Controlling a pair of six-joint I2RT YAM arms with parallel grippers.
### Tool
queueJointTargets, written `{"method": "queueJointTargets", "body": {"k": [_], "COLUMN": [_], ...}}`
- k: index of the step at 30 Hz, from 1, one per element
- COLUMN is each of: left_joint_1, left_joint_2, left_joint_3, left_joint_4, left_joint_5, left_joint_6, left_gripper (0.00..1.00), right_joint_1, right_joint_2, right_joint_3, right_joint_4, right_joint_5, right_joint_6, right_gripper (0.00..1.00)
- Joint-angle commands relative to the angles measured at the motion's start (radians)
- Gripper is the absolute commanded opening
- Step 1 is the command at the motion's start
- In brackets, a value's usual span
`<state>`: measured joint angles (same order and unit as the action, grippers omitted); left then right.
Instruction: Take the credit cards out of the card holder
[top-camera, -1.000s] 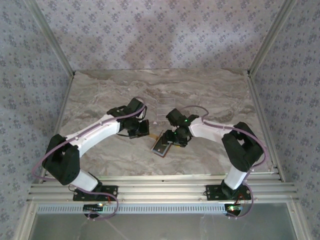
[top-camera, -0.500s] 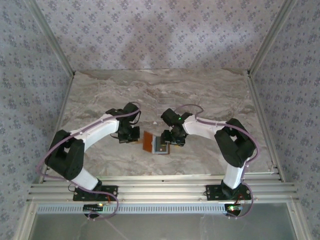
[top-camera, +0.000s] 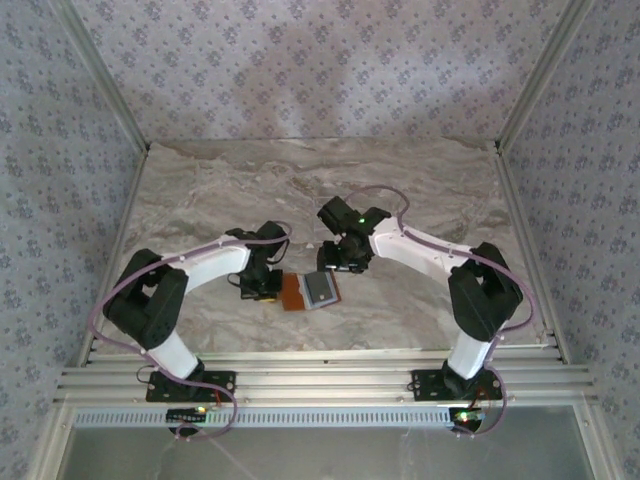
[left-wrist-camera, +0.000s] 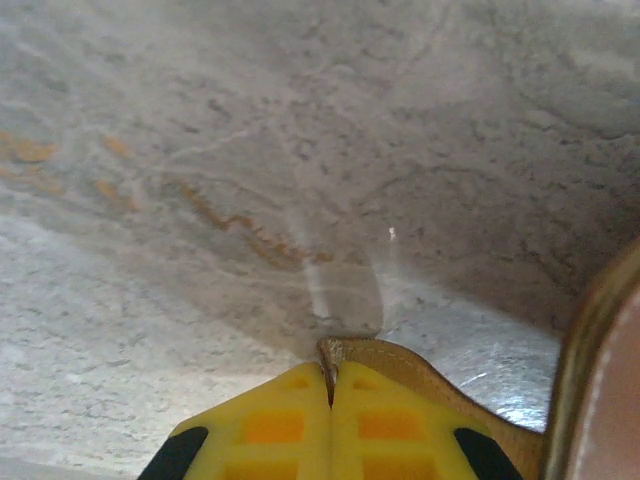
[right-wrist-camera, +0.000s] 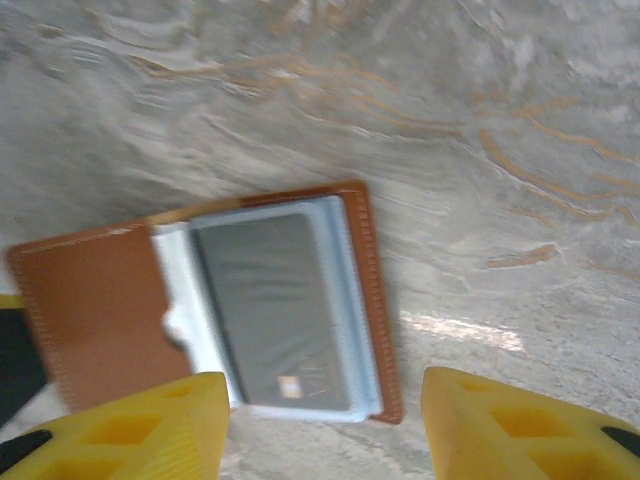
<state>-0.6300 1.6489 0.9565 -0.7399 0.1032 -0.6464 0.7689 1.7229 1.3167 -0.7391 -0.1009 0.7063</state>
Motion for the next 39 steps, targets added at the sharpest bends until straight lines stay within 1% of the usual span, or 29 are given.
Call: {"method": "queueJointTargets", "body": {"k": [1, 4, 5, 7, 8, 12, 15, 19, 22, 24, 27, 30, 32, 35, 39], "left_joint_1": [-0.028, -0.05, -0.055, -0.069, -0.076, -0.091, -0.087, -0.074, -0.067, -0.063, -0.048, -0.023, -0.02, -0.024, -0.025], "left_joint_2": [0.037, 0.068, 0.077, 0.098, 0.106, 0.123, 0.101, 0.065, 0.05, 0.025, -0.05, -0.124, -0.179, -0.231, -0.221], "left_joint_3": [0.056, 0.09, 0.1, 0.119, 0.124, 0.135, 0.117, 0.085, 0.079, 0.069, 0.034, 0.005, -0.018, -0.055, -0.062], "left_joint_4": [0.021, 0.032, 0.034, 0.042, 0.049, 0.056, 0.103, 0.136, 0.128, 0.126, 0.149, 0.181, 0.247, 0.368, 0.415], "left_joint_5": [0.003, 0.016, 0.021, 0.032, 0.036, 0.045, 0.027, 0.036, 0.024, -0.003, -0.025, -0.015, 0.026, 0.111, 0.166], "left_joint_6": [0.02, 0.022, 0.022, 0.023, 0.025, 0.024, -0.016, -0.045, -0.048, -0.058, -0.076, -0.084, -0.074, -0.091, -0.104], "left_gripper": [0.04, 0.04, 0.03, 0.03, 0.03, 0.03, 0.08, 0.15, 0.21, 0.26, 0.27, 0.28, 0.3, 0.29, 0.22], "right_joint_1": [0.02, 0.027, 0.029, 0.028, 0.025, 0.023, 0.018, 0.014, 0.013, 0.012, 0.007, 0.002, 0.001, -0.001, -0.009], "right_joint_2": [-0.038, -0.048, -0.051, -0.046, -0.04, -0.019, 0.0, 0.053, 0.092, 0.111, 0.135, 0.152, 0.15, 0.126, 0.062], "right_joint_3": [0.043, 0.037, 0.025, -0.011, -0.028, -0.09, -0.141, -0.194, -0.214, -0.221, -0.23, -0.246, -0.251, -0.253, -0.248], "right_joint_4": [-0.042, -0.003, 0.021, 0.085, 0.123, 0.213, 0.265, 0.342, 0.383, 0.386, 0.387, 0.393, 0.398, 0.396, 0.378], "right_joint_5": [-0.001, -0.031, -0.049, -0.123, -0.154, -0.185, -0.205, -0.255, -0.275, -0.273, -0.257, -0.259, -0.262, -0.263, -0.26], "right_joint_6": [-0.007, 0.001, 0.007, 0.027, 0.039, 0.075, 0.093, 0.113, 0.126, 0.126, 0.121, 0.119, 0.119, 0.117, 0.112], "right_gripper": [0.54, 0.54, 0.51, 0.45, 0.41, 0.32, 0.27, 0.24, 0.23, 0.22, 0.22, 0.22, 0.22, 0.22, 0.24]}}
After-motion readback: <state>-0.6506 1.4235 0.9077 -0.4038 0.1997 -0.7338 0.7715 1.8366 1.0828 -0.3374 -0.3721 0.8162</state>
